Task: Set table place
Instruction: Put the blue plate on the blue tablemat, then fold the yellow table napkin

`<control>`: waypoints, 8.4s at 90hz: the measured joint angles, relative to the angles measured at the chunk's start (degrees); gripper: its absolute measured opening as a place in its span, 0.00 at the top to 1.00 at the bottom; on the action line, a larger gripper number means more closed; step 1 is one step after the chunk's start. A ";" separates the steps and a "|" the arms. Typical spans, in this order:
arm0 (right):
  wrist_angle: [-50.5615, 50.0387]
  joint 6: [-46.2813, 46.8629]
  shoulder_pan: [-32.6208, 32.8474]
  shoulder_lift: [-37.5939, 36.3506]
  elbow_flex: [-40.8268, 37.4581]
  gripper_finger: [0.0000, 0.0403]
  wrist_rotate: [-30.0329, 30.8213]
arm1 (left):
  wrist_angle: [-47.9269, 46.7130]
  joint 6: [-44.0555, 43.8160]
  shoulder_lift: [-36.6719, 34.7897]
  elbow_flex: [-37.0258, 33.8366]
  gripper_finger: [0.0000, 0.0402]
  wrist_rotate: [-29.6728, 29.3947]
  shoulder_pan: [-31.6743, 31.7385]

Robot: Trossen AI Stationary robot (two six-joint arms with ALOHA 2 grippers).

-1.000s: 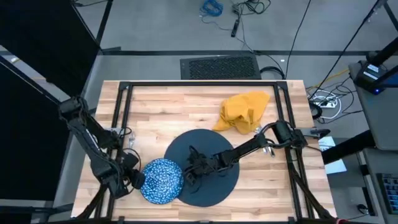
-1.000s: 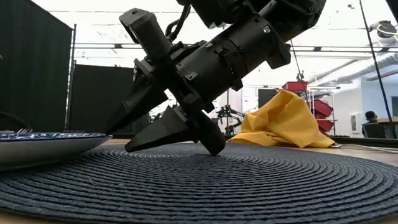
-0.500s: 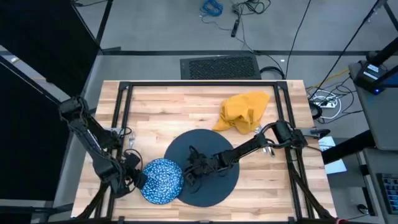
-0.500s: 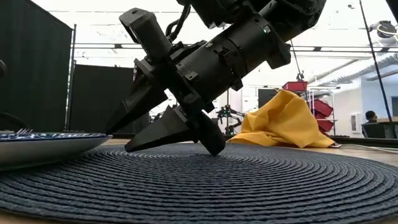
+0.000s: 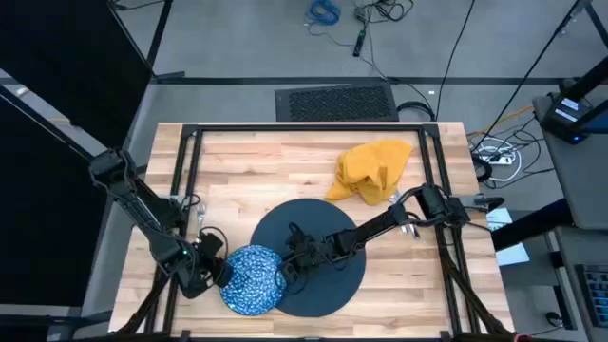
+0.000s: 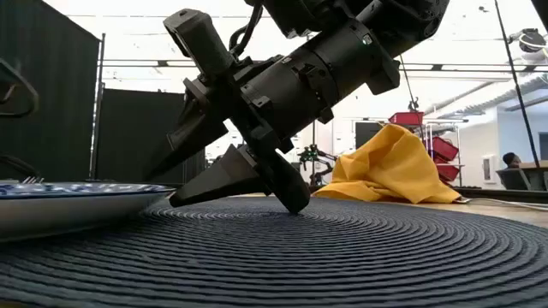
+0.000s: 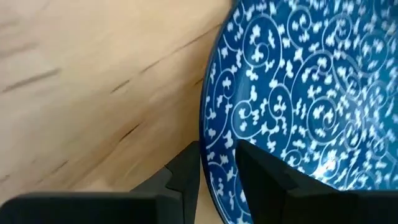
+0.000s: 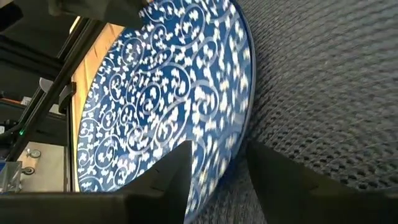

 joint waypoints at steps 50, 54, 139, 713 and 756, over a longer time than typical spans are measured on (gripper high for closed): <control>-0.22 -1.65 -0.04 0.00 -0.02 0.83 0.30 | 1.94 10.93 0.00 0.00 0.84 -2.37 6.11; -0.26 -1.81 -0.04 0.00 -0.02 0.87 0.94 | 2.21 11.70 0.00 0.00 0.86 -2.34 6.48; -11.82 -4.39 0.02 -4.40 4.31 0.96 6.71 | 2.69 24.20 -0.81 2.00 0.99 -3.59 10.93; -25.61 -14.11 12.36 -44.22 -31.73 1.00 26.73 | 18.75 67.36 -1.44 5.20 1.00 -9.74 33.79; -5.33 -24.37 0.92 -45.70 -41.59 1.00 22.29 | 15.09 72.53 -5.14 5.20 1.00 -19.61 33.28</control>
